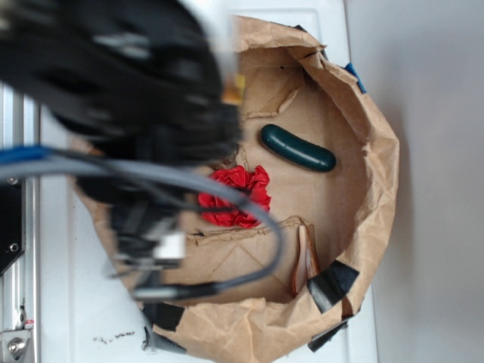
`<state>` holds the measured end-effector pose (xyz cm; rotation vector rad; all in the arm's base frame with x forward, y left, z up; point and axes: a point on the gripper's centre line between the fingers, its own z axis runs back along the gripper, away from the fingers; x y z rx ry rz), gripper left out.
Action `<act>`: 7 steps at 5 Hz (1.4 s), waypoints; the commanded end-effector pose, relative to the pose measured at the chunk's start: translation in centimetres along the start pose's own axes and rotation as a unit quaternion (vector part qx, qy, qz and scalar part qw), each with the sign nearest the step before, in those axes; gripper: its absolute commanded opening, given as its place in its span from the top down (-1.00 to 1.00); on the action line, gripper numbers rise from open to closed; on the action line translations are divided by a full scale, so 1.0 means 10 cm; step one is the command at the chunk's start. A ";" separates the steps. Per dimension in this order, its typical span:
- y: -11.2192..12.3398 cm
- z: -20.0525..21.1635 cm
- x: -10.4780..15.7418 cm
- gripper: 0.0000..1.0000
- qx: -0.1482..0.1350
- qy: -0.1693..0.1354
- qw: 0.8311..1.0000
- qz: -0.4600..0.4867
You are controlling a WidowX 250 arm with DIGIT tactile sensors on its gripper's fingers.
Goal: Grab the green sponge.
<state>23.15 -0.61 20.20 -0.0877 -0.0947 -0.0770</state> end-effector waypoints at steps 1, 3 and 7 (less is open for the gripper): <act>-0.03 0.13 0.06 -1.00 0.005 -0.026 1.000 -0.004; -0.03 0.13 0.06 -1.00 0.005 -0.026 1.000 -0.004; 0.38 -0.36 0.04 -1.00 0.024 -0.011 0.997 -0.075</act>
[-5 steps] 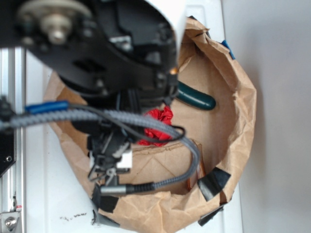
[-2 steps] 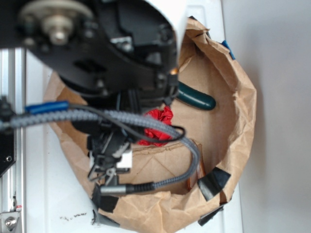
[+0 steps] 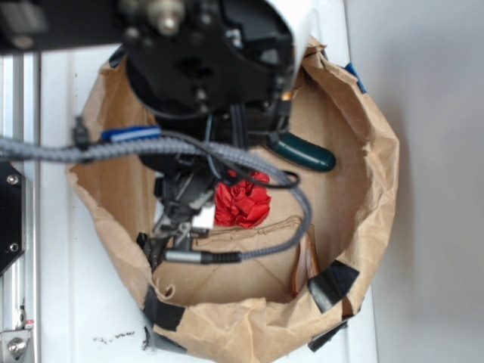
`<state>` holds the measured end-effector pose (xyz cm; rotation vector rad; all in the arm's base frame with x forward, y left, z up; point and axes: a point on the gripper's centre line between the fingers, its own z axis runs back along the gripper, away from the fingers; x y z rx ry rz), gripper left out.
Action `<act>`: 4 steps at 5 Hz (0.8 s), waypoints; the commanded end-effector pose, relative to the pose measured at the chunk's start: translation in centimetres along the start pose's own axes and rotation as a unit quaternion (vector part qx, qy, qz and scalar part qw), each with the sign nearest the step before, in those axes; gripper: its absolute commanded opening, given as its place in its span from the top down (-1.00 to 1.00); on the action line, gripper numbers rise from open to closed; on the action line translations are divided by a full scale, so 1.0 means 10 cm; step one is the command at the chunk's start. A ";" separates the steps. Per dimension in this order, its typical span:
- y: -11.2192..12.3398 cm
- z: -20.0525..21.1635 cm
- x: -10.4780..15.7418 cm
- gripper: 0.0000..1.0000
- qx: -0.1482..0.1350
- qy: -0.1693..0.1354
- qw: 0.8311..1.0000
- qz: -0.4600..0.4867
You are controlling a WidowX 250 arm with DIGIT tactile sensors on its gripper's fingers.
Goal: Grab the green sponge.
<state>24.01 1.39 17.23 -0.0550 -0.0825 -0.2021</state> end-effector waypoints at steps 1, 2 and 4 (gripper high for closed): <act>0.17 -0.42 -0.03 -1.00 0.027 0.006 0.999 -0.038; 0.28 -0.56 0.03 -1.00 0.029 0.015 0.999 -0.037; 0.55 -0.53 0.10 -1.00 0.035 -0.004 0.999 -0.040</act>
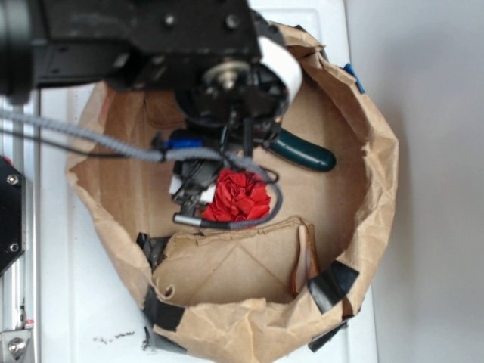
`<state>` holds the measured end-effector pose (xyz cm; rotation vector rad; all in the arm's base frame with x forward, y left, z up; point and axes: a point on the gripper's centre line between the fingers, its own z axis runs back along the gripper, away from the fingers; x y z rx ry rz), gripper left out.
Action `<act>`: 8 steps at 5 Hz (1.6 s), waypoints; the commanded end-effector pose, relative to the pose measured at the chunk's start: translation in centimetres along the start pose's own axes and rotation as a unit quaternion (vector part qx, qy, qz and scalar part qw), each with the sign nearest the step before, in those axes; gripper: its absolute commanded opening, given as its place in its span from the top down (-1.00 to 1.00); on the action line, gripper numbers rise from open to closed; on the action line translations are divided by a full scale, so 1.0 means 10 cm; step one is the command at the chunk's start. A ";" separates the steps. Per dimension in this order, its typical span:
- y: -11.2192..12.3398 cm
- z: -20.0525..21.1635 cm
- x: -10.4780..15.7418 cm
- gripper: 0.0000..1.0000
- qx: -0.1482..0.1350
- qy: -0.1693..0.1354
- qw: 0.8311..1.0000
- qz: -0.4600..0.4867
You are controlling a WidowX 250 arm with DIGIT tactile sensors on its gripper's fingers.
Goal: Grab the green sponge.
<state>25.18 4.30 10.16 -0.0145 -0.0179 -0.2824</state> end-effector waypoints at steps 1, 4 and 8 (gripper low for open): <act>0.30 0.12 0.04 -1.00 0.052 -0.054 0.997 -0.036; 0.30 0.12 0.04 -1.00 0.052 -0.054 0.997 -0.036; -0.14 0.11 0.12 -1.00 0.024 -0.056 0.995 -0.073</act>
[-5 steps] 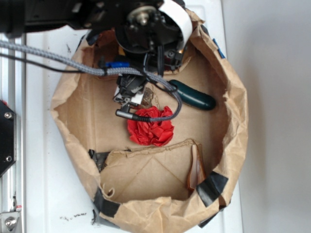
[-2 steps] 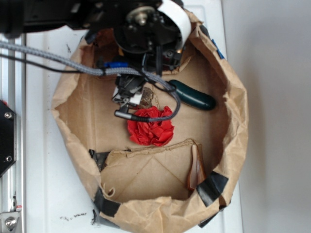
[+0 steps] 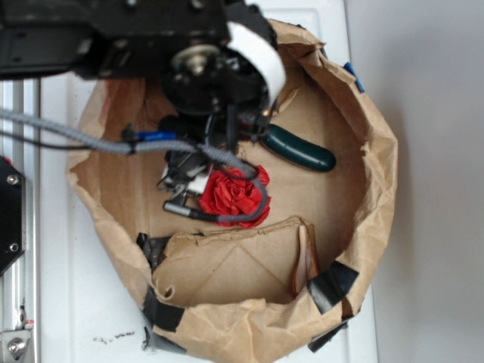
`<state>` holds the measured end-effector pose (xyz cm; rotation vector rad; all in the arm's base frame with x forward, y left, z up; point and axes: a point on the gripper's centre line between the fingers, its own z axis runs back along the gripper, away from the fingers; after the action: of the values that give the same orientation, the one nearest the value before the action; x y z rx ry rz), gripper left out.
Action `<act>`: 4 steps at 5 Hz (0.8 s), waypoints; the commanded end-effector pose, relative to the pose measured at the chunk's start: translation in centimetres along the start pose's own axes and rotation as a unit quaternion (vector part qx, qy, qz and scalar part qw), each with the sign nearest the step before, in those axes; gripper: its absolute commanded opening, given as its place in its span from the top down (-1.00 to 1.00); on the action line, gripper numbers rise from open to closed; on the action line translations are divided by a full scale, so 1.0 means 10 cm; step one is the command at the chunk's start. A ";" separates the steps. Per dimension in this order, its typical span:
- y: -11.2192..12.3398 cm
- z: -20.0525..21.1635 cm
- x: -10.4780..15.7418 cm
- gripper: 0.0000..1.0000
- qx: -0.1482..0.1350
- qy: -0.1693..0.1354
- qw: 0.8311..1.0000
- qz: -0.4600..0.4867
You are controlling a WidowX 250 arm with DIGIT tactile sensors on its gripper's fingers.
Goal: Grab the green sponge.
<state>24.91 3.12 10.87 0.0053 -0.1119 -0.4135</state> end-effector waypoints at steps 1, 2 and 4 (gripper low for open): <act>0.07 -0.15 0.18 -1.00 0.027 0.002 1.000 -0.003; 0.14 -0.24 0.24 -1.00 0.030 0.011 0.999 0.000; 0.38 -0.14 0.20 -1.00 0.034 -0.003 0.999 0.022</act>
<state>27.46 5.21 7.55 0.0348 -0.0577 -0.3800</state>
